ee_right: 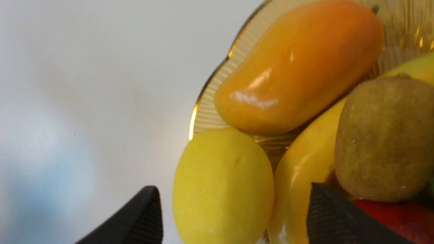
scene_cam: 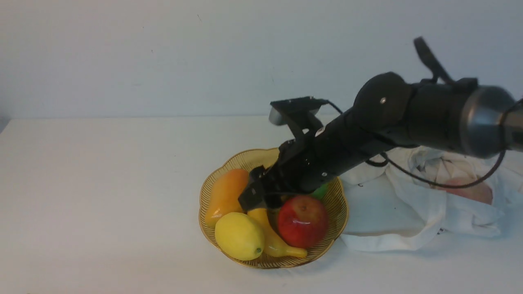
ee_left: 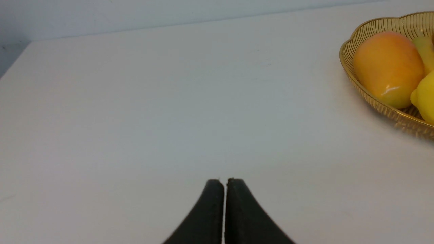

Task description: Take the fruit out of the cloth bag on the white table and place them on a plate.

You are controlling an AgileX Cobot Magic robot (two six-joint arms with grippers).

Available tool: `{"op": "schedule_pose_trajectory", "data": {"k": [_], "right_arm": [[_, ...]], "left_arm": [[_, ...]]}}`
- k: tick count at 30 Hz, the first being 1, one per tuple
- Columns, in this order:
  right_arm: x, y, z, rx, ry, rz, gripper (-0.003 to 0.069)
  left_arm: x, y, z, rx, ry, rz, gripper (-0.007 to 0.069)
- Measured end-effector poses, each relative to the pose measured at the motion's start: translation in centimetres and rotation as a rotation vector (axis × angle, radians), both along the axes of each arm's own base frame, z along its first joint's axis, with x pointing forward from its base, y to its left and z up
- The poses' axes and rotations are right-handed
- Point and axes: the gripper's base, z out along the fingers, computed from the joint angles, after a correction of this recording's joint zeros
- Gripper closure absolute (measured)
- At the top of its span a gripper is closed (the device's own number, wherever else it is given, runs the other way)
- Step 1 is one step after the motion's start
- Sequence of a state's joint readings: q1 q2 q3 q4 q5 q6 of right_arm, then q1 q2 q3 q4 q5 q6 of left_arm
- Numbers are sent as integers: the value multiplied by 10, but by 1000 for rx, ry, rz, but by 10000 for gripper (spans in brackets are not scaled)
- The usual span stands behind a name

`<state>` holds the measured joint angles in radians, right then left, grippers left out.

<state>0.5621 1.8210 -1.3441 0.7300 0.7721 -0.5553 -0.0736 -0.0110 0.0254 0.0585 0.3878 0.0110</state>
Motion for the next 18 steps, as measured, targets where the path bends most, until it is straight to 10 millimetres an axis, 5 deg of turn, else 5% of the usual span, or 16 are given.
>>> {"op": "schedule_pose_trajectory", "data": {"k": [3,5,8,12,18], "right_arm": [[-8,-8,29,14,-64,-14,281],[-22,-24,71,1,-206,-33,464],[-41,-50,120,8,-374,-118,631],[-73,-84,174,63,-525,-244,666],[-147,-150,238,119,-768,-434,670]], "left_arm": [[0,0,0,0,0,0,632],[0,0,0,0,0,0,632],[0,0,0,0,0,0,632],[0,0,0,0,0,0,632],[0,0,0,0,0,0,632]]}}
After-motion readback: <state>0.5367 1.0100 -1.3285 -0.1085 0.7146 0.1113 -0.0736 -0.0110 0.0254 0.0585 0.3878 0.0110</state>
